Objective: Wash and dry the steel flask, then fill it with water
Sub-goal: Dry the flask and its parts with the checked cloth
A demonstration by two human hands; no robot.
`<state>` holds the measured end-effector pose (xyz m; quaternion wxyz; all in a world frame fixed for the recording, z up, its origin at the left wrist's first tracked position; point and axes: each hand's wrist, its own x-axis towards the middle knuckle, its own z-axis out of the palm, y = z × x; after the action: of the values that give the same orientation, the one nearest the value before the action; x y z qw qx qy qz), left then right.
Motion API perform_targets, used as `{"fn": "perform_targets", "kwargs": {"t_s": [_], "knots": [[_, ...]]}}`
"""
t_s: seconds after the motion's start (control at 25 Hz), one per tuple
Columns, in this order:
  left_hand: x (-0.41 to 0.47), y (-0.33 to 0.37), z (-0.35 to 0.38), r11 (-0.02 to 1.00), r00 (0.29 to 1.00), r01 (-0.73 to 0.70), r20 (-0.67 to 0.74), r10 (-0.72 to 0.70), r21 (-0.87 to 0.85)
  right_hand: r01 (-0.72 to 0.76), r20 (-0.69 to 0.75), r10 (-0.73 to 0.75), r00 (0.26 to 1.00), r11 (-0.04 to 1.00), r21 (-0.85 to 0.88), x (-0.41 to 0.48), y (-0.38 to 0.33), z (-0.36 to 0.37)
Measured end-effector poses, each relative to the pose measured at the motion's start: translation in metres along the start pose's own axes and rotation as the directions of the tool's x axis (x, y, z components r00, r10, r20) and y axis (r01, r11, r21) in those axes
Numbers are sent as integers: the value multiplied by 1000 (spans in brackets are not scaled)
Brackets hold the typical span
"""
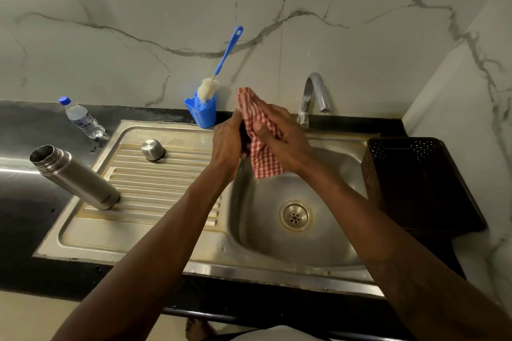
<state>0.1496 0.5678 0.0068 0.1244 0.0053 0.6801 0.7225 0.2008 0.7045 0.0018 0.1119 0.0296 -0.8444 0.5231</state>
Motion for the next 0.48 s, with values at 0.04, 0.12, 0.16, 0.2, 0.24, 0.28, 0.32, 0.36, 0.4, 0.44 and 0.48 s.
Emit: {"fn": "perform_targets", "kwargs": {"t_s": [0.04,0.12,0.16,0.2,0.24,0.28,0.32,0.36,0.4,0.44,0.48], "knots": [[-1,-1,4,998,1000,-4,-29,6,57,57,-10,-58,998,992,-116,1,5,0],[-4,2,12,978,994,-50,-81,68,203,156,-17,-165,986,960,-232,2,11,-2],[-6,4,16,960,988,-95,-93,123,263,193,-33,-209,977,946,-261,3,13,-5],[-6,6,19,939,977,-153,-99,191,307,215,-66,-242,968,935,-282,4,13,-8],[-7,7,22,916,959,-221,-94,266,334,213,-113,-255,960,932,-293,6,13,-9],[-7,7,22,889,938,-296,-71,340,349,192,-159,-244,957,939,-285,7,8,-8],[-6,7,22,853,909,-375,-37,415,362,160,-204,-217,955,951,-264,10,1,-7],[-5,4,22,806,869,-454,-9,494,379,128,-247,-191,950,960,-250,12,-6,-5],[-1,1,21,748,822,-524,13,569,407,75,-291,-146,946,967,-244,14,-15,-4],[2,-1,18,658,757,-582,22,654,478,-10,-309,-63,949,973,-230,14,-28,-4],[4,-3,14,535,673,-634,57,738,559,-135,-283,76,956,971,-196,15,-37,-4]]}}
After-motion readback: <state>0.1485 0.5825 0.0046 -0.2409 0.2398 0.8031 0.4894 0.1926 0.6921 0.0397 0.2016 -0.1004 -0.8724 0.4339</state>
